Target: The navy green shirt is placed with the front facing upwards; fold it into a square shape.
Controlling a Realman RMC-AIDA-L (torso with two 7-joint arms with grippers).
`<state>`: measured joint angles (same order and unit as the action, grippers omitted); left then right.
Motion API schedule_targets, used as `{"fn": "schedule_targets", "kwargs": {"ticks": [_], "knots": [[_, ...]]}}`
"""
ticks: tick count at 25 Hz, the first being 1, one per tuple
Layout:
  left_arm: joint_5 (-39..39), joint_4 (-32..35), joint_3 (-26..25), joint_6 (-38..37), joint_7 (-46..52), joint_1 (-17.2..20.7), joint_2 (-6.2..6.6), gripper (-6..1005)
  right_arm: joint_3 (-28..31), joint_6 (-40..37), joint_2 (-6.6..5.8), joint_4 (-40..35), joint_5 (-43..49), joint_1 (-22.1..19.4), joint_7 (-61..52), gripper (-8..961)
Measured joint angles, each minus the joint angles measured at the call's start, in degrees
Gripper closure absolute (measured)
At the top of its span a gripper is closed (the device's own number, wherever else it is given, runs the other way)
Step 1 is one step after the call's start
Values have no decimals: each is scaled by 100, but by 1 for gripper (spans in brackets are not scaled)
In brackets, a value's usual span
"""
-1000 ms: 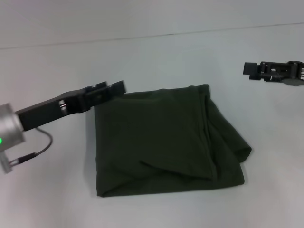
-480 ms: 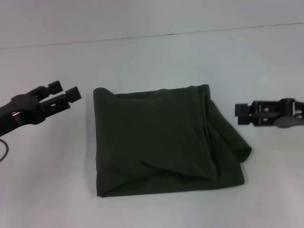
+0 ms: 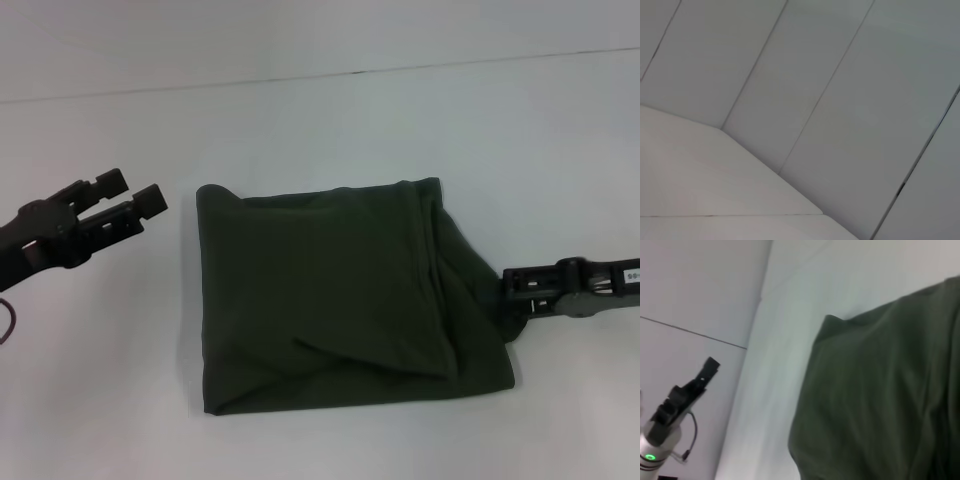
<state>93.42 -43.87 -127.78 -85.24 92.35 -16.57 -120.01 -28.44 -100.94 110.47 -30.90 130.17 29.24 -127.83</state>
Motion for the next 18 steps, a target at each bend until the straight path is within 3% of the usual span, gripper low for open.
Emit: {"fn": "schedule_targets", "kwargs": {"ticks": [18], "knots": [[1, 72, -10, 105, -23, -66, -5, 80, -741, 946, 161, 216, 147, 189, -119, 99]]}}
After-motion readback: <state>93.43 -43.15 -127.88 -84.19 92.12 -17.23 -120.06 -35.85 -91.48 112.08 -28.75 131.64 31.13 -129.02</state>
